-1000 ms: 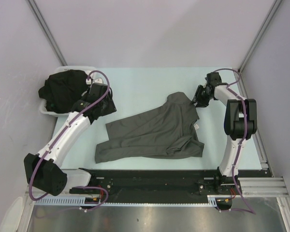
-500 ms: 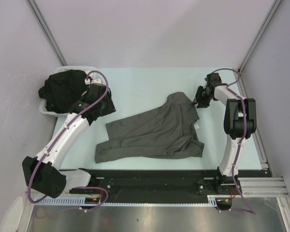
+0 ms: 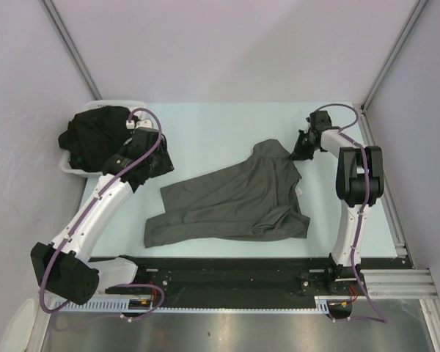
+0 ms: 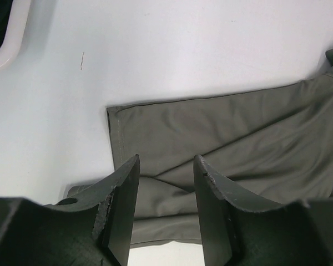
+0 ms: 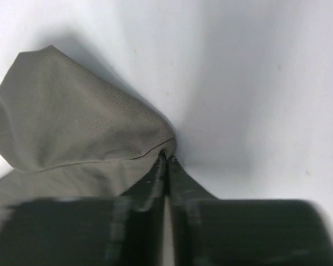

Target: Fold and stack the t-shirts

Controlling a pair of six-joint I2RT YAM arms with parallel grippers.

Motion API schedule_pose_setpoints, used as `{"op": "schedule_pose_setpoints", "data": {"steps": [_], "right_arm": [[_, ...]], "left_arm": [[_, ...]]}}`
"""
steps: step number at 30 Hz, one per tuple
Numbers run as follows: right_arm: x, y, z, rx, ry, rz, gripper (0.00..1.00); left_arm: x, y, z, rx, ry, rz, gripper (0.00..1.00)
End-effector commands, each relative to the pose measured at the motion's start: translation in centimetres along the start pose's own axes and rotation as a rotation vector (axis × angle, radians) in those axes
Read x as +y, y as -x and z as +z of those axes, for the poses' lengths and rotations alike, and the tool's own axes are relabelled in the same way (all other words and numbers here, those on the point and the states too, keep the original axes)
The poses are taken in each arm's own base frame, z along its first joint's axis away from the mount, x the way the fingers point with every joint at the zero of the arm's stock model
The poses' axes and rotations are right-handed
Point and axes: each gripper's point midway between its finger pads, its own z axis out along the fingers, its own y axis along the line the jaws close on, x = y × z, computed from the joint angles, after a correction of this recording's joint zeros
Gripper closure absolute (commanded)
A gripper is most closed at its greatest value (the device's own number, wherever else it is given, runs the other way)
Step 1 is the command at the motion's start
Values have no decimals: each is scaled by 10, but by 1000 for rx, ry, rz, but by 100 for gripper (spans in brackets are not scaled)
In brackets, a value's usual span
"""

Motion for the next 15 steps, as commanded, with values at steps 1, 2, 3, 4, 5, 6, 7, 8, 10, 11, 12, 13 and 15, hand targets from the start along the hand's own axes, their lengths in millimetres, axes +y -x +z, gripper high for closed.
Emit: {"op": "schedule_pose_setpoints", "data": {"steps": [1, 2, 3, 4, 5, 6, 7, 8, 10, 11, 12, 13, 15], "right_arm": [[-3, -2, 23, 30, -11, 5, 100], [-3, -2, 24, 36, -16, 1, 100], [-5, -2, 28, 42, -24, 4, 100], [-2, 8, 27, 22, -20, -4, 100], [-3, 12, 27, 12, -32, -18, 100], [-5, 18, 27, 3, -43, -22, 100], [-2, 29, 27, -21, -43, -35, 100], [-6, 35, 25, -35, -65, -46, 100], [-12, 48, 25, -58, -79, -40, 100], [-12, 62, 22, -88, -82, -39, 100], [-14, 67, 21, -97, -85, -34, 100], [-20, 74, 19, -110, -90, -19, 100], [-30, 92, 14, -141, -101, 2, 100]], "left_arm": [[3, 8, -14, -33, -1, 17, 51], [4, 8, -15, -33, 0, 18, 51], [5, 8, -16, -34, 4, 19, 51], [6, 8, -16, -34, 5, 19, 51], [6, 7, -17, -33, 6, 21, 51], [7, 7, -18, -34, 7, 19, 51], [7, 7, -19, -35, 9, 19, 51], [8, 6, -19, -30, 13, 21, 51], [9, 5, -20, -30, 13, 22, 51], [10, 5, -20, -29, 13, 20, 51], [10, 5, -20, -29, 14, 23, 51], [10, 4, -20, -29, 16, 22, 51], [12, 2, -18, -22, 22, 24, 51]]}}
